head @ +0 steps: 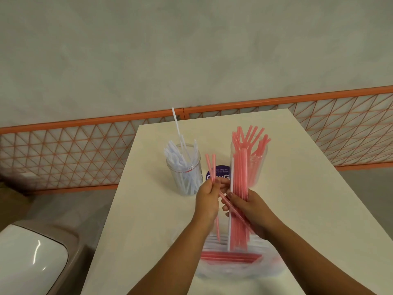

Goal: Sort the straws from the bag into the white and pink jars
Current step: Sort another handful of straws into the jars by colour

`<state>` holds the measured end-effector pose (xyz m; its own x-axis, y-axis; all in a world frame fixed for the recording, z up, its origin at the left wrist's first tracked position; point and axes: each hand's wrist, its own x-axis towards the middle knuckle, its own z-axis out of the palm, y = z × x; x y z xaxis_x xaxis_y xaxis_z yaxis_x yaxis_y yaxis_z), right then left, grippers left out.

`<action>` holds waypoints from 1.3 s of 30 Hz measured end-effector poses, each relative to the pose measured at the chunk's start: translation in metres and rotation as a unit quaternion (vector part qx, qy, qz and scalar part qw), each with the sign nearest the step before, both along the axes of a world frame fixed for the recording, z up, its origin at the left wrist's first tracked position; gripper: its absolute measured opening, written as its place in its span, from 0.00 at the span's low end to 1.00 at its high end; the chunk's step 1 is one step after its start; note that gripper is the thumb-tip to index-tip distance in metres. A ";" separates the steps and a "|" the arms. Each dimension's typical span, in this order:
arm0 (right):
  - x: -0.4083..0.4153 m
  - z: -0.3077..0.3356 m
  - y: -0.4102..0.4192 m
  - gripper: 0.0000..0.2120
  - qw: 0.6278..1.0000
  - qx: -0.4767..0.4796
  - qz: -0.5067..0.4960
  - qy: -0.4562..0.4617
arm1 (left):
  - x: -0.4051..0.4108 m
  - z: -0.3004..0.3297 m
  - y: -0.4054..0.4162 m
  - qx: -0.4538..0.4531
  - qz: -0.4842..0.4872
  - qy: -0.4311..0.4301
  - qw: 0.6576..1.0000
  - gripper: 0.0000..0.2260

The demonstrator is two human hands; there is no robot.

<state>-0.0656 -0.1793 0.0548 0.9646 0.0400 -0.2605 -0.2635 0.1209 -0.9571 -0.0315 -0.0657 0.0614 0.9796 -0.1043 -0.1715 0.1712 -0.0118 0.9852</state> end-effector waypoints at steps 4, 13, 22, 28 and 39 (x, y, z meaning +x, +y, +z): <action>0.002 -0.003 -0.009 0.06 0.999 -0.008 -0.047 0.003 | 0.021 0.005 0.002 -0.098 0.068 0.017 0.993 0.13; -0.001 -0.001 -0.037 0.04 0.991 0.059 -0.122 0.003 | 0.076 0.066 -0.021 -0.156 0.146 -0.107 0.971 0.11; 0.004 0.000 -0.055 0.07 0.991 0.085 -0.101 -0.002 | 0.127 0.105 -0.079 -0.095 0.104 -0.302 0.943 0.10; 0.013 0.000 -0.058 0.08 0.989 0.108 -0.102 0.000 | 0.135 0.061 -0.098 -0.011 0.057 -0.217 0.974 0.05; 0.026 0.000 -0.052 0.06 0.985 0.142 -0.100 0.001 | 0.129 0.047 -0.084 0.172 0.000 -0.256 0.951 0.14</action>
<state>-0.0395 -0.2310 0.0552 0.9601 -0.0800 -0.2681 -0.2086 0.4337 -0.8766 0.0974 -0.1499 0.1081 0.9442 -0.1285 0.3033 -0.3293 -0.3482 0.8777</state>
